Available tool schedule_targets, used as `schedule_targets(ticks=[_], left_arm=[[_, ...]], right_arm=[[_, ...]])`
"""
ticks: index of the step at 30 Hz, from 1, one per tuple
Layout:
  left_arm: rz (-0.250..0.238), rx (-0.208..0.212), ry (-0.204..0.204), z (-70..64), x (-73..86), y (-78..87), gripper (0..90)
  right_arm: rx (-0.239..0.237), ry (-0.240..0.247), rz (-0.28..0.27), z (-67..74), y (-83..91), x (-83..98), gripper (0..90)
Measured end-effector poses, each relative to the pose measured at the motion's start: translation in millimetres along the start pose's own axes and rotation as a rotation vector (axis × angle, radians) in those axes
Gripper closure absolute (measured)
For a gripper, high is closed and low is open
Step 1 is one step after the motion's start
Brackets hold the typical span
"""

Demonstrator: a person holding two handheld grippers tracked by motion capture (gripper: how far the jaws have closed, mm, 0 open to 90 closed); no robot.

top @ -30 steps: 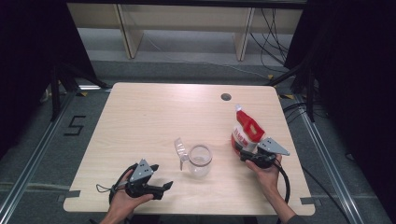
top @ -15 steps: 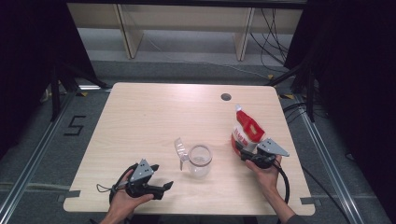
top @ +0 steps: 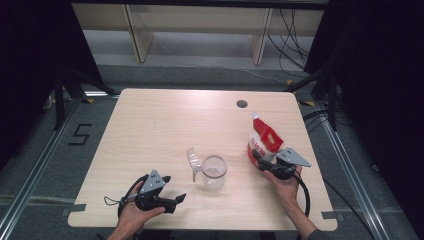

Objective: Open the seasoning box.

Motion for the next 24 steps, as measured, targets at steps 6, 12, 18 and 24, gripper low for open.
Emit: schedule_targets(ticks=[6, 12, 18, 24], left_arm=[[0.015, 0.001, 0.001, 0.5, 0.0, -1.5, 17.8], [0.018, -0.001, -0.005, 1.3, -0.1, -1.5, 17.8], [0.006, 0.009, 0.011, -0.3, -0.4, -3.3, 17.8], [0.013, 0.004, -0.002, 0.7, -0.4, -1.3, 17.8]], right_arm=[[0.015, 0.003, -0.008, -0.7, -0.2, 0.0, 40.1], [0.011, 0.008, -0.011, -0.9, -1.2, -0.2, 40.4], [0.004, 0.014, -0.004, -1.9, -1.3, 0.1, 42.1], [-0.008, -0.01, 0.013, -0.9, -1.1, 0.1, 43.4]])
Point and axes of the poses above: each handheld gripper's, and its own axes: y roughly backward along the jaws, x roughly out of its underside, z roughly to its left, the point moved 4 cm from there along -y, roughly forward along the jaws, and after that the axes turned 1 degree about -x, right-handed, at the moved point
